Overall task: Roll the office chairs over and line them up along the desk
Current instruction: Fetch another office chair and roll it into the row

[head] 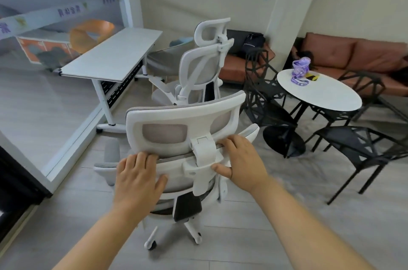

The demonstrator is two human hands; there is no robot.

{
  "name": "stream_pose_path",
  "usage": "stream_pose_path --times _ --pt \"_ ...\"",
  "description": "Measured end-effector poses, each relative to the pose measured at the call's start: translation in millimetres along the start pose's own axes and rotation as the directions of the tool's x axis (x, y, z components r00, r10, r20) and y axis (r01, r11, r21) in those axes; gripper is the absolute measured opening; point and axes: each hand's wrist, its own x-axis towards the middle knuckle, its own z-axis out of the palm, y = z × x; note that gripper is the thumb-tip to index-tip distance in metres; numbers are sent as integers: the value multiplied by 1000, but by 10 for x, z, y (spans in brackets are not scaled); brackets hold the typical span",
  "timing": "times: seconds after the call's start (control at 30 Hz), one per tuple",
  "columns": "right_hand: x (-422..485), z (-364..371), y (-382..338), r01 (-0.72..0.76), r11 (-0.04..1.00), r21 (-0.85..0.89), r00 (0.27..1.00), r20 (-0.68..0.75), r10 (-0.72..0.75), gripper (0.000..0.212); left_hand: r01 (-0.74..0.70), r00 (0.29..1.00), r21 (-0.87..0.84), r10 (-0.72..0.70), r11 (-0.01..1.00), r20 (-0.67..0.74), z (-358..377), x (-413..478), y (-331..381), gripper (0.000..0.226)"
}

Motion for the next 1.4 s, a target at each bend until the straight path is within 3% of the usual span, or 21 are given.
stream_pose_path --times 0.7,1.1,1.4 --pt "-3269 -1186 -247 -305 932 -197 942 -207 265 61 -360 929 -140 368 922 33 -655 -1814 1564 50" --pt "-4362 -1453 -311 -535 810 -242 820 -380 428 66 -587 796 -249 606 771 1 -665 -1977 2245 51" --pt "-4809 -1699 -157 -685 669 -289 710 -471 524 66 -725 646 -347 762 595 -44 -445 -1672 2919 50"
